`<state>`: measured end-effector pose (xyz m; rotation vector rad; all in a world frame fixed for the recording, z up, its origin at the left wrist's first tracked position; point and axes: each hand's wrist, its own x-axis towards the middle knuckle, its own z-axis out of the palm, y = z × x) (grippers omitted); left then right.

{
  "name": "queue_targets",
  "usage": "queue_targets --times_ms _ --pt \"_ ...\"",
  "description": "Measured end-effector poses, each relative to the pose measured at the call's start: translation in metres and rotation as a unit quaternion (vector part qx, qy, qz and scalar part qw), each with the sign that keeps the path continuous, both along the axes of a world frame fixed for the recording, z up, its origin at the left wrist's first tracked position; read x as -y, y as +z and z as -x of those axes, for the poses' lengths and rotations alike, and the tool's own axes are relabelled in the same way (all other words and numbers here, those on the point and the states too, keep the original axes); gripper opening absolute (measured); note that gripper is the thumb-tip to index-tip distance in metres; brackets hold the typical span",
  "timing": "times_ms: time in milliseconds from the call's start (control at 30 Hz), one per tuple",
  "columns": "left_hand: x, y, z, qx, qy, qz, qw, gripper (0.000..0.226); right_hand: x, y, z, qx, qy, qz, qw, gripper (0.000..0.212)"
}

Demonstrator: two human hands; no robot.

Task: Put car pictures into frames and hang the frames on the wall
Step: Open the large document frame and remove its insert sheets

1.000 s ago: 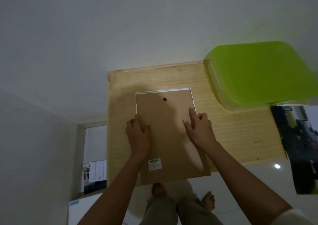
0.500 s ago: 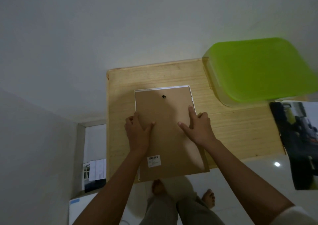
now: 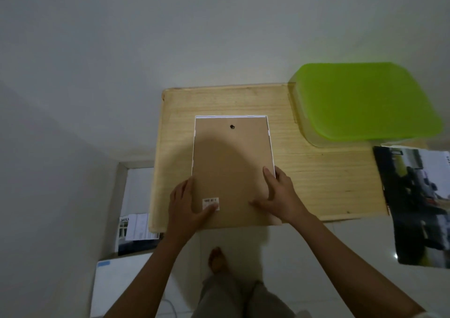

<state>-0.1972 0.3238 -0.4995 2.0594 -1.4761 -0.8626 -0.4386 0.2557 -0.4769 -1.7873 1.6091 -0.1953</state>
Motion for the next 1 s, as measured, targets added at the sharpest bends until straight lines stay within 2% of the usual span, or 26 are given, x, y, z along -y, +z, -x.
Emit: queue_targets --times_ms 233,500,667,867,1000 --pt "-0.029 -0.001 0.009 0.029 -0.042 -0.016 0.999 0.135 -0.022 0.000 0.014 0.002 0.061 -0.045 0.997 0.127" --pt "-0.032 -0.003 0.013 0.045 -0.039 -0.018 0.998 0.124 -0.026 -0.001 0.014 -0.013 0.075 -0.023 0.997 0.131" --pt "-0.031 -0.003 0.014 0.040 -0.045 -0.025 0.998 0.120 -0.027 -0.004 0.012 -0.018 0.068 -0.006 0.998 0.130" --pt "-0.030 0.000 0.021 0.039 -0.020 -0.023 0.999 0.114 -0.031 -0.007 0.011 -0.009 0.044 0.015 0.999 0.118" --pt "-0.029 0.001 0.026 0.030 0.006 -0.022 0.999 0.118 -0.030 -0.008 0.008 0.003 0.024 0.013 1.000 0.114"
